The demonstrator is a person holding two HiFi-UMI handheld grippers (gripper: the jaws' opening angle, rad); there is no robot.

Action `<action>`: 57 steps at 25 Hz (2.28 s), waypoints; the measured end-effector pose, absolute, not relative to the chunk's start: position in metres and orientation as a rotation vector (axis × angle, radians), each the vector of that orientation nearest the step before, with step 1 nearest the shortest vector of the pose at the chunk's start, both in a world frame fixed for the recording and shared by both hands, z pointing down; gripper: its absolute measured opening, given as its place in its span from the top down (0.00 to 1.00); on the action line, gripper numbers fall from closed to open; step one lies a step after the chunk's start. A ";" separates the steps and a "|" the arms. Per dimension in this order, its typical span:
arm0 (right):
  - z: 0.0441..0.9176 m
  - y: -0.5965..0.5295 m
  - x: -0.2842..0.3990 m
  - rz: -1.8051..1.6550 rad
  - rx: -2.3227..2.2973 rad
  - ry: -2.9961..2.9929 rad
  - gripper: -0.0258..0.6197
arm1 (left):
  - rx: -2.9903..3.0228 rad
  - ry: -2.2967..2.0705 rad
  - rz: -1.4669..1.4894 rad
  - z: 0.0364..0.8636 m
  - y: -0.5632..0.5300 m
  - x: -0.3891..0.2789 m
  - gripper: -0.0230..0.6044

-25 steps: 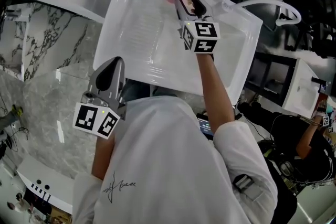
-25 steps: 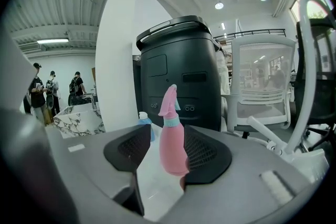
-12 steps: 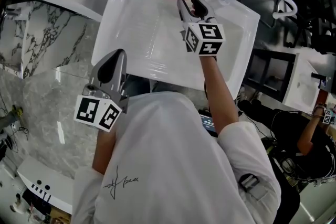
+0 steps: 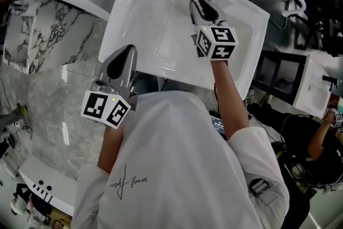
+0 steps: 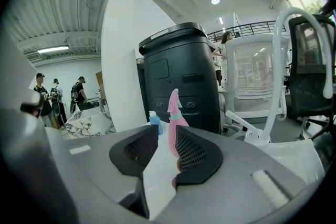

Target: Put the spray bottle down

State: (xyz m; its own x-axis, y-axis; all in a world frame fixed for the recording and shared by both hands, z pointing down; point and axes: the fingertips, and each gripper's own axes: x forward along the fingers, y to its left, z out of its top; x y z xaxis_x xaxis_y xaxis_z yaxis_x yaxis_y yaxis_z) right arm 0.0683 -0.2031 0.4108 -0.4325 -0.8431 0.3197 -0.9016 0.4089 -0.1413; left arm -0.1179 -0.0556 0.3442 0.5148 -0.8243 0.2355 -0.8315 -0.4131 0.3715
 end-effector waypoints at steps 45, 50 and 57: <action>0.391 -0.094 0.084 0.533 1.332 -2.502 0.88 | 2.339 -1.376 -0.011 0.335 -0.017 -0.096 0.88; 0.386 -0.083 0.083 0.543 1.336 -2.514 0.89 | 2.333 -1.389 -0.020 0.336 -0.010 -0.097 0.88; 0.377 -0.065 0.086 0.586 1.378 -2.508 0.91 | 2.332 -1.401 -0.046 0.340 0.000 -0.097 0.88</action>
State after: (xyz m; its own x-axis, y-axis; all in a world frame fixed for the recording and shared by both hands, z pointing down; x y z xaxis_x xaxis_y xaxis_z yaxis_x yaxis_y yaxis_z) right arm 0.0861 -0.0648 0.3772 -0.5362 -0.7562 0.3749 -0.8441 0.4811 -0.2368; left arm -0.0974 -0.0005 0.3401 0.4921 -0.8512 0.1823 -0.8374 -0.4057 0.3663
